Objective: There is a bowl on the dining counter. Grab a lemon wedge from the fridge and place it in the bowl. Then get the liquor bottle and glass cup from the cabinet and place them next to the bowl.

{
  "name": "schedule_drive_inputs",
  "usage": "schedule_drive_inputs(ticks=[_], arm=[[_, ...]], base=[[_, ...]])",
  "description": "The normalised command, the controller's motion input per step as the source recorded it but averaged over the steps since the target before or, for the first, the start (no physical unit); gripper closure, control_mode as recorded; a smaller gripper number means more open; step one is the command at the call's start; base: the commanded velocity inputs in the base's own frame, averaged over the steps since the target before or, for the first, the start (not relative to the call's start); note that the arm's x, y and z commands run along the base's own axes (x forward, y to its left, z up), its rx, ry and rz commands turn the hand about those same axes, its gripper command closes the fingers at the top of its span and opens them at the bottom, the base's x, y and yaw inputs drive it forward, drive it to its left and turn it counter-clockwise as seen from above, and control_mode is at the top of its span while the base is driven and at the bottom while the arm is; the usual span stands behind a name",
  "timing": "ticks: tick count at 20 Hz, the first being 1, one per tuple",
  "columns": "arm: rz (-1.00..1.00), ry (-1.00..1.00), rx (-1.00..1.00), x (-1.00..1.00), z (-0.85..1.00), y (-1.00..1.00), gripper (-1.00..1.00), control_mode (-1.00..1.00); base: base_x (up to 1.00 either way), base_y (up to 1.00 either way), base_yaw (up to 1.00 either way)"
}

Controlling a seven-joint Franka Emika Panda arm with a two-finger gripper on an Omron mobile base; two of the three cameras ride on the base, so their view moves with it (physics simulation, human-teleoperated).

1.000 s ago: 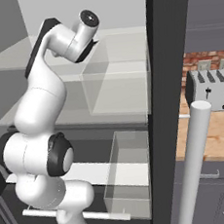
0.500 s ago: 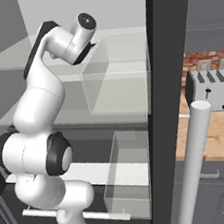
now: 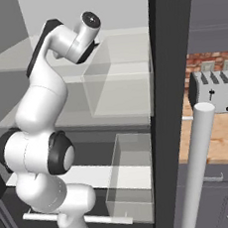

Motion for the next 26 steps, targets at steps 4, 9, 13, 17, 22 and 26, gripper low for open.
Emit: schedule_drive_inputs(ticks=[4,9,13,17,22,26], arm=[[0.00,-0.04,0.00,-0.05,-0.01,0.11,1.00,-1.00],[0.00,-0.08,0.00,-0.09,0.25,0.08,1.00,-1.00],[0.00,-0.07,0.00,-0.12,0.24,0.10,1.00,-1.00],[0.00,-0.08,0.00,-0.26,0.11,0.14,1.00,-1.00],[0.00,-0.06,0.00,-0.36,0.01,0.12,1.00,-1.00],[0.00,-0.05,0.00,-0.51,0.00,0.18,1.00,-1.00]], base=[[0.00,0.00,0.00],[0.00,0.00,0.00],[0.00,0.00,0.00],[0.00,0.00,0.00],[0.00,0.00,0.00],[0.00,0.00,0.00]])
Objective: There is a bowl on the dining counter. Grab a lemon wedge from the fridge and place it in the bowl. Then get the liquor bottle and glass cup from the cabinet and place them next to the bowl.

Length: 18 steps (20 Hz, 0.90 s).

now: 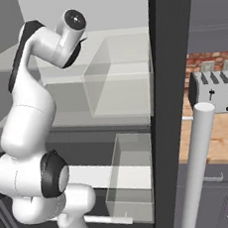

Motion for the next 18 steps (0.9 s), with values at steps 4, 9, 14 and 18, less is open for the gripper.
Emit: schedule_drive_inputs(ticks=[4,9,14,18], arm=[[0.00,0.00,0.00,-0.62,0.00,0.43,1.00,-1.00],[-0.01,0.00,0.00,-0.83,0.00,0.20,1.00,-1.00],[-0.05,-0.02,0.03,-1.00,0.00,0.00,1.00,-1.00],[-0.05,-0.06,0.04,-1.00,0.00,0.00,1.00,-1.00]], base=[[0.00,0.00,0.00],[0.00,0.00,0.00],[0.00,0.00,0.00],[0.00,0.00,0.00]])
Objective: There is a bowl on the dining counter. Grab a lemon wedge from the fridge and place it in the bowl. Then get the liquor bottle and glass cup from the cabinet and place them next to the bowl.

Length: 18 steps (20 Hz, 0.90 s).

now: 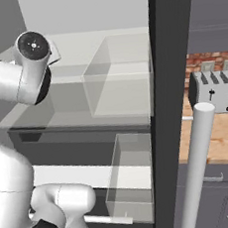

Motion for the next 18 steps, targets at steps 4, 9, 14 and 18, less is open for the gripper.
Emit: schedule_drive_inputs(ticks=[4,9,14,18], arm=[[-0.03,-0.08,0.04,-1.00,0.00,-0.04,1.00,-1.00],[-0.02,-0.03,0.05,-1.00,0.00,-0.11,1.00,-1.00],[-0.01,-0.01,0.04,-0.98,-0.01,-0.12,1.00,-1.00],[0.00,0.00,0.00,-0.80,-0.19,-0.01,1.00,-1.00]], base=[[0.00,0.00,0.00],[0.00,0.00,0.00],[0.00,0.00,0.00],[0.00,0.00,0.00]])
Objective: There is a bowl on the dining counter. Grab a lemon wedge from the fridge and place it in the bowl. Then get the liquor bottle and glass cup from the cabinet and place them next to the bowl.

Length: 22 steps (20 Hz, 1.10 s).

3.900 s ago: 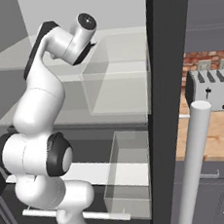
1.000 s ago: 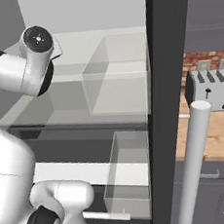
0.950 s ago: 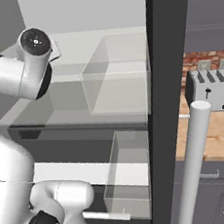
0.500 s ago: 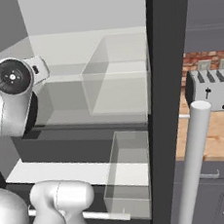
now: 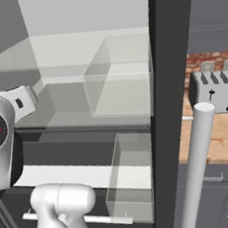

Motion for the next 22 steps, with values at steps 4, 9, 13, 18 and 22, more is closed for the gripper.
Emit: schedule_drive_inputs(ticks=[4,9,13,18,22], arm=[[0.00,0.00,0.00,0.00,0.00,0.00,1.00,1.00],[0.00,0.00,0.00,0.00,0.00,0.00,1.00,1.00],[0.00,0.00,0.00,0.00,0.00,0.00,1.00,1.00],[0.00,0.00,0.00,0.00,0.00,0.00,1.00,1.00],[0.00,0.00,0.00,0.00,0.00,0.00,1.00,1.00]], base=[[-0.54,0.00,0.00],[-0.87,0.00,-0.08],[-1.00,0.00,-0.24],[-0.99,0.00,-0.32],[-0.94,0.00,-0.41]])
